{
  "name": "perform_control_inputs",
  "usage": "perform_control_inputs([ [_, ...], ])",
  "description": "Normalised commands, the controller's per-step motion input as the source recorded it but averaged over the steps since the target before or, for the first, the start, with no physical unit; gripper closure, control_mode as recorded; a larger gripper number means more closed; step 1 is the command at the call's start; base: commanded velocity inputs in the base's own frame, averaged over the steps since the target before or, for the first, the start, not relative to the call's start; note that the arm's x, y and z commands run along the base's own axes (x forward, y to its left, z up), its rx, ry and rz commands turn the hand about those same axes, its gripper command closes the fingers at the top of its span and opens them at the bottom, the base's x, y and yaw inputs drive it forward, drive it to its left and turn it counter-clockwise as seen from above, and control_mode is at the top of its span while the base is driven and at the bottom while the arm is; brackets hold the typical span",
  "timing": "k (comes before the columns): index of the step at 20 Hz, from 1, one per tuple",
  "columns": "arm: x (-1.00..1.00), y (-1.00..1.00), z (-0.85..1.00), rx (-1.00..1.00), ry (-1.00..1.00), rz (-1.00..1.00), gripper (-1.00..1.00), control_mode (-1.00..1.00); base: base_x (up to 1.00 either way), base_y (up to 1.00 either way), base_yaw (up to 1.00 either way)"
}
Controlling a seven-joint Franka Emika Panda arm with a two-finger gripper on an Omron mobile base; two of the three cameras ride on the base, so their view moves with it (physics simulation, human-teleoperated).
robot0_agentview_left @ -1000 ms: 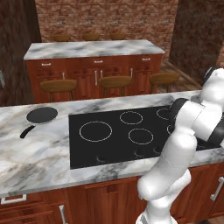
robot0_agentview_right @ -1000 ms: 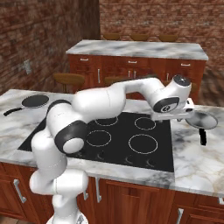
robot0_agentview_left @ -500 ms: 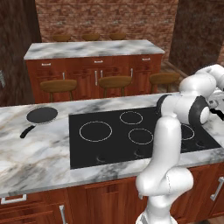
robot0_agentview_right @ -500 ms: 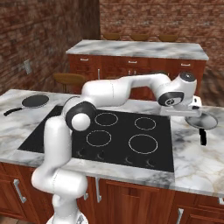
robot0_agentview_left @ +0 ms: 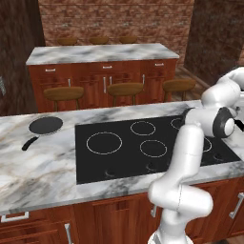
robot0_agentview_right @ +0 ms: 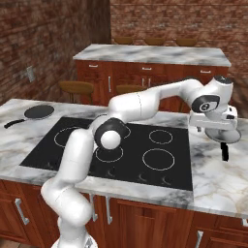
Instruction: Place both pans onto different burners. Then place the bell pepper and the shrimp on different pans.
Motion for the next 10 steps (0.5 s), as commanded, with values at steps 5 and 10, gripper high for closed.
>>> perform_control_inputs([
  [5,0.07,-0.06,-0.34,0.00,0.04,0.00,-1.00,-1.00,0.00,0.00,0.00],
  [10,0.17,-0.03,-0.51,0.00,0.01,0.00,-1.00,-1.00,0.00,0.00,0.00],
])
